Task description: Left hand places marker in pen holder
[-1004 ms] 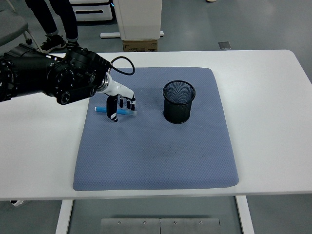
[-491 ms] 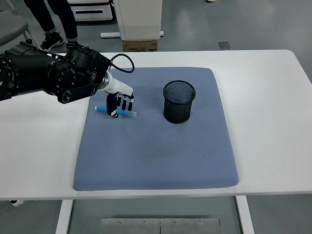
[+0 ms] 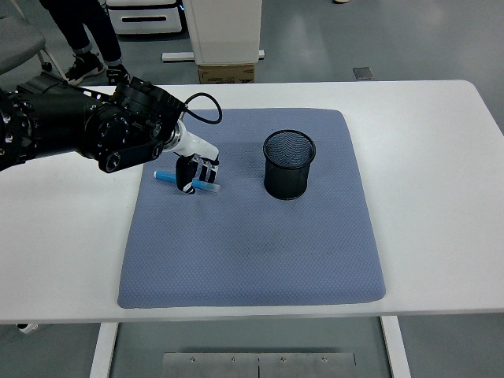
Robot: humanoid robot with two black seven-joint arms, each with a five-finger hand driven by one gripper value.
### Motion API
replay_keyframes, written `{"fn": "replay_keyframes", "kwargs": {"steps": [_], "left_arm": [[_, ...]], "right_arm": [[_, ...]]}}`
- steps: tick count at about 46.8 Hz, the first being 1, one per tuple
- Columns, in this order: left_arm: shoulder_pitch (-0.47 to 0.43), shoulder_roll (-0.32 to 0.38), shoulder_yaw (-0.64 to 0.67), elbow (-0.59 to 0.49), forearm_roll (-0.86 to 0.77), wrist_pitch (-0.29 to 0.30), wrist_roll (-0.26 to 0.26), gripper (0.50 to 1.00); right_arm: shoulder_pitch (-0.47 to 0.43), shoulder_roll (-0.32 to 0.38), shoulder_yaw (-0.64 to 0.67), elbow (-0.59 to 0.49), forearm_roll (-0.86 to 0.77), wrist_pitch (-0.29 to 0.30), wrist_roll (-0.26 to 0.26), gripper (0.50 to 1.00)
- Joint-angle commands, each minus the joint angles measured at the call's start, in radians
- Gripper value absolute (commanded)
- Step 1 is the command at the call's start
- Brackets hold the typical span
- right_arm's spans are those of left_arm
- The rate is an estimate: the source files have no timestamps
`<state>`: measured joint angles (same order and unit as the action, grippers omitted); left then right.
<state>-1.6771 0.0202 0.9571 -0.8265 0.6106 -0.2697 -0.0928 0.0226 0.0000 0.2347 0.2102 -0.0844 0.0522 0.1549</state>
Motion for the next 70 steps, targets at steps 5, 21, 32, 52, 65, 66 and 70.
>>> {"fn": "replay_keyframes", "kwargs": {"steps": [5, 21, 32, 52, 65, 66, 70], "left_arm": [[0.000, -0.005, 0.000, 0.000, 0.000, 0.000, 0.010, 0.657], [0.000, -0.006, 0.002, 0.000, 0.003, 0.000, 0.010, 0.634], [0.002, -0.005, 0.002, 0.001, 0.025, 0.004, 0.010, 0.613], [0.007, -0.002, 0.023, 0.007, 0.040, 0.018, 0.010, 0.613], [0.008, -0.003, 0.023, 0.009, 0.040, 0.018, 0.010, 0.584], [0.010, -0.003, 0.023, 0.009, 0.040, 0.018, 0.010, 0.581], [0.016, -0.003, 0.023, 0.009, 0.040, 0.018, 0.010, 0.581]], "right_arm": [[0.000, 0.000, 0.000, 0.000, 0.000, 0.000, 0.000, 1.000], [0.000, 0.000, 0.000, 0.000, 0.000, 0.000, 0.000, 1.000], [0.000, 0.000, 0.000, 0.000, 0.000, 0.000, 0.000, 1.000], [0.000, 0.000, 0.000, 0.000, 0.000, 0.000, 0.000, 1.000], [0.000, 0.000, 0.000, 0.000, 0.000, 0.000, 0.000, 1.000], [0.000, 0.000, 0.000, 0.000, 0.000, 0.000, 0.000, 1.000], [0.000, 0.000, 0.000, 0.000, 0.000, 0.000, 0.000, 1.000]]}}
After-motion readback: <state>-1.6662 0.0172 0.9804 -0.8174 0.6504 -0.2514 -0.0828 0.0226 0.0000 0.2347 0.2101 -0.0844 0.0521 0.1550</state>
